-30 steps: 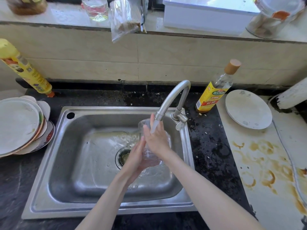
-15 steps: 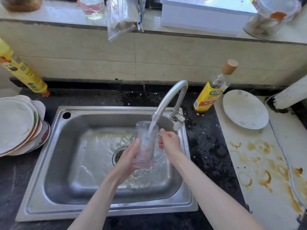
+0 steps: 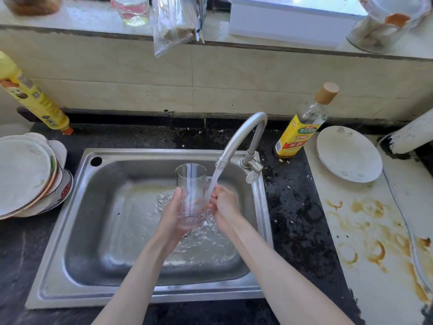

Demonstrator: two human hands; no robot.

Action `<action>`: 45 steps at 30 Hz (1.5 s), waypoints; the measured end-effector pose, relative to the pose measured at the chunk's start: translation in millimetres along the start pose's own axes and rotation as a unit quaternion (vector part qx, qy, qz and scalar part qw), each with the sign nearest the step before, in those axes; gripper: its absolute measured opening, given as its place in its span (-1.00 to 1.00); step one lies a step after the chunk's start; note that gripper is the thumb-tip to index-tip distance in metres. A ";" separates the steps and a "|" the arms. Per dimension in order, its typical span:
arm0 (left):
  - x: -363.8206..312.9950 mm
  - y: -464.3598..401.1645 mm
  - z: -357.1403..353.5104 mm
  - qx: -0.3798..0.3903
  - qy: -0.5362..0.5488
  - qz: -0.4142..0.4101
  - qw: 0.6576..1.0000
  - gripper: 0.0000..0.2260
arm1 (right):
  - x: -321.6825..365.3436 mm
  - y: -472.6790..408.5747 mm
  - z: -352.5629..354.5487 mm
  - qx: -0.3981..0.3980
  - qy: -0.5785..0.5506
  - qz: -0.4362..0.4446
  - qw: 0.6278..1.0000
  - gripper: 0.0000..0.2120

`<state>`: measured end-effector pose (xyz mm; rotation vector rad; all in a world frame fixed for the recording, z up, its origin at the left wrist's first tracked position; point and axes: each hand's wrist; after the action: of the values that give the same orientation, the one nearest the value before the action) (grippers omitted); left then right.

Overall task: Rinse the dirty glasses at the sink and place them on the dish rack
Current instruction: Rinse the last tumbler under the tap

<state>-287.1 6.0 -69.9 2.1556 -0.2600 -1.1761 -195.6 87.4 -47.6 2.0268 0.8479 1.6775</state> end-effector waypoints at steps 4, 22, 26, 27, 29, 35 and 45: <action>-5.8 1.5 2.2 -0.021 0.047 0.000 0.999 -0.52 | 5.2 1.9 -7.0 0.031 -0.037 0.006 0.999 -0.70; 1.9 2.3 -2.8 -0.159 -0.324 -0.153 0.920 -0.31 | -12.8 10.1 6.5 0.165 0.189 -0.006 0.968 -0.66; 14.0 5.0 -8.9 -0.146 -0.418 -0.212 0.871 -0.27 | -11.7 16.7 11.6 0.168 0.125 0.015 0.978 -0.51; 16.0 7.6 -12.0 -0.136 -0.430 -0.227 0.863 -0.32 | -10.7 18.4 11.4 0.162 0.120 0.029 0.979 -0.49; 22.2 12.1 -17.0 -0.124 -0.455 -0.241 0.848 -0.42 | -7.3 20.4 10.9 0.145 0.116 0.072 0.980 -0.50; 17.7 11.3 -34.6 -0.094 -0.432 -0.220 0.869 -0.51 | -8.5 14.6 16.8 0.135 0.159 0.165 0.964 -0.30; 7.7 -3.3 -34.1 -0.047 -0.403 -0.144 0.903 -0.51 | -22.0 8.6 29.1 0.148 0.094 0.028 0.984 -0.28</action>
<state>-255.6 20.4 -64.3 1.5440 -0.2275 -2.1711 -167.8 69.2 -65.0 2.1187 1.1766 1.8928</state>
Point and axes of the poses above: each hand's wrist, its own y-axis away from the middle knuckle, its own z-axis out of the back of the hand, x = y × z, and after that the axes turned 7 degrees about z, right-handed
